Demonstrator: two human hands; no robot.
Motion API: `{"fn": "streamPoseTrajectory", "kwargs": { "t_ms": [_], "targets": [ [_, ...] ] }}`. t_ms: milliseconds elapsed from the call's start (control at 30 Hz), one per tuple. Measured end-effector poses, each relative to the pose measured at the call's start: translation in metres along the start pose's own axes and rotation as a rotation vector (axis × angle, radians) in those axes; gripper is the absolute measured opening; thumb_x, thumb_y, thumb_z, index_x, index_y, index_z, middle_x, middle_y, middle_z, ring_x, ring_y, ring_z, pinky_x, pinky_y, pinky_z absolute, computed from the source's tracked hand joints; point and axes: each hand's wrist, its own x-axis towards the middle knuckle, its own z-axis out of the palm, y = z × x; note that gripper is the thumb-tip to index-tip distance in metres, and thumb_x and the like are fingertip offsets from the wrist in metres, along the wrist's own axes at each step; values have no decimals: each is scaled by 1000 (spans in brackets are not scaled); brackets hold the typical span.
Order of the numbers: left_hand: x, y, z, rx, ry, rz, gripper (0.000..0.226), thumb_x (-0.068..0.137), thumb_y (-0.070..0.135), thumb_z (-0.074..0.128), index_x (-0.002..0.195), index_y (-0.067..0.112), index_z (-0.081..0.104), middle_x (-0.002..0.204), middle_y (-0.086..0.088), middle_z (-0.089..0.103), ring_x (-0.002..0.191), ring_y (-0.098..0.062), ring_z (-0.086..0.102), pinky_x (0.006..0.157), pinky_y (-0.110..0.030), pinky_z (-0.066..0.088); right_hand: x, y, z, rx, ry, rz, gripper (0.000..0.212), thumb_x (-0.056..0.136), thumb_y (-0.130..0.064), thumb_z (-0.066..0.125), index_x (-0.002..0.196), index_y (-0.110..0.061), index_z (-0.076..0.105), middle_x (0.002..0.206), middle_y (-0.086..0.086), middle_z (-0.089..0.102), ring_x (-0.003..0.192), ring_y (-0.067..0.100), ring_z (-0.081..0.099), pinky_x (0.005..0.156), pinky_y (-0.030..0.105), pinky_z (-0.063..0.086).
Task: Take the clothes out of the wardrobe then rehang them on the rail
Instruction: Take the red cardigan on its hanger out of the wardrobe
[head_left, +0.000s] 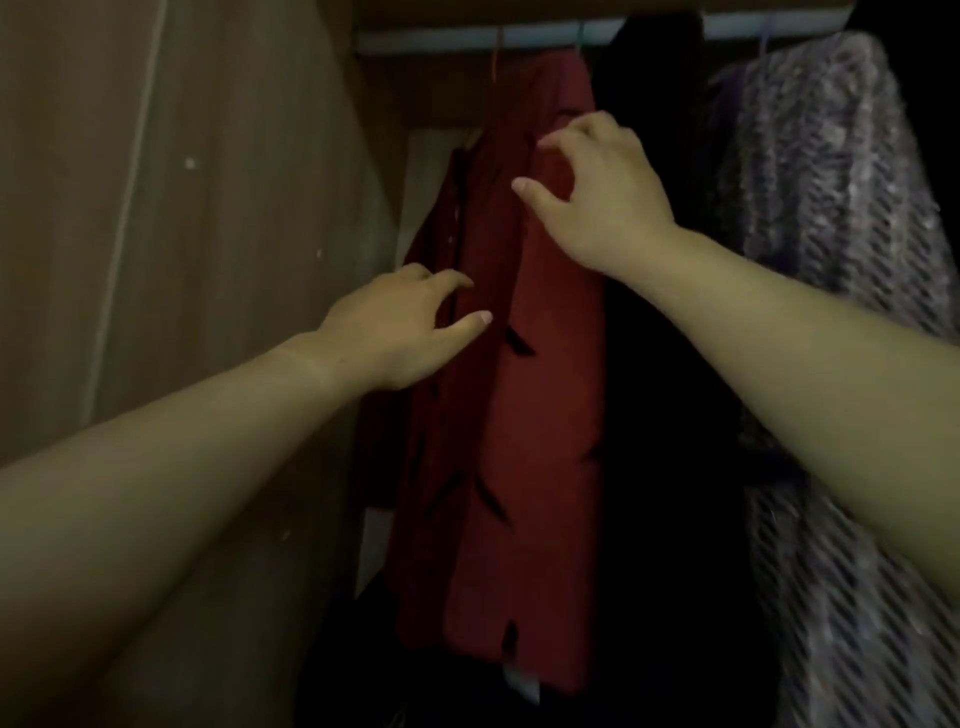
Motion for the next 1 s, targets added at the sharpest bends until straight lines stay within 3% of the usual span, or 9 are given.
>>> {"fn": "streamPoseTrajectory", "kwargs": {
  "t_ms": [100, 300, 400, 533, 633, 733, 867, 1000],
  "targets": [
    [50, -20, 15, -27, 116, -21, 71, 80, 72, 25, 136, 32, 40, 133, -9, 49, 119, -26, 49, 97, -45, 44, 58, 15, 25, -95, 53, -37, 58, 90, -51, 49, 137, -17, 43, 143, 9, 34, 132, 27, 29, 105, 43, 33],
    [142, -52, 41, -168, 302, 18, 54, 91, 58, 35, 136, 29, 43, 134, -9, 47, 123, -26, 45, 99, -36, 37, 102, 42, 56, -351, 68, 50, 63, 91, -54, 44, 144, -22, 31, 154, 10, 16, 138, 37, 10, 107, 52, 24],
    [192, -61, 53, -234, 341, 36, 60, 87, 62, 32, 136, 30, 42, 138, -10, 44, 126, -29, 42, 104, -42, 36, 112, 59, 63, -541, 41, 90, 68, 91, -57, 40, 147, -21, 24, 154, 10, 14, 137, 39, 11, 106, 54, 19],
    [249, -66, 74, -307, 389, 23, 50, 91, 55, 38, 135, 33, 39, 140, -6, 40, 126, -30, 41, 102, -47, 38, 149, 80, 70, -758, -37, 61, 64, 92, -59, 34, 141, -17, 34, 150, 12, 25, 135, 37, 19, 104, 51, 22],
    [267, -70, 94, -349, 502, 82, 48, 88, 55, 38, 130, 33, 40, 133, -1, 39, 122, -24, 42, 98, -44, 40, 169, 87, 74, -738, -76, 95, 58, 94, -54, 36, 136, -15, 40, 134, 13, 46, 121, 35, 42, 90, 45, 39],
    [275, -75, 112, -397, 582, 127, 61, 82, 64, 28, 134, 32, 36, 137, -2, 32, 127, -21, 35, 99, -37, 35, 185, 90, 77, -670, 3, 24, 41, 96, -46, 42, 122, -16, 53, 114, 10, 59, 102, 27, 56, 68, 34, 43],
    [281, -86, 124, -459, 635, 130, 70, 78, 68, 24, 141, 36, 28, 145, 0, 26, 136, -19, 25, 108, -51, 30, 201, 93, 88, -484, -37, -9, 37, 93, -41, 51, 125, -24, 56, 115, 2, 63, 101, 20, 59, 74, 32, 49],
    [280, -100, 123, -453, 591, 159, 69, 76, 70, 21, 140, 44, 24, 147, 7, 21, 138, -13, 17, 110, -57, 23, 206, 93, 98, -370, 49, 24, 37, 88, -43, 59, 120, -24, 60, 114, -3, 63, 102, 16, 58, 76, 30, 47]
  ]
}}
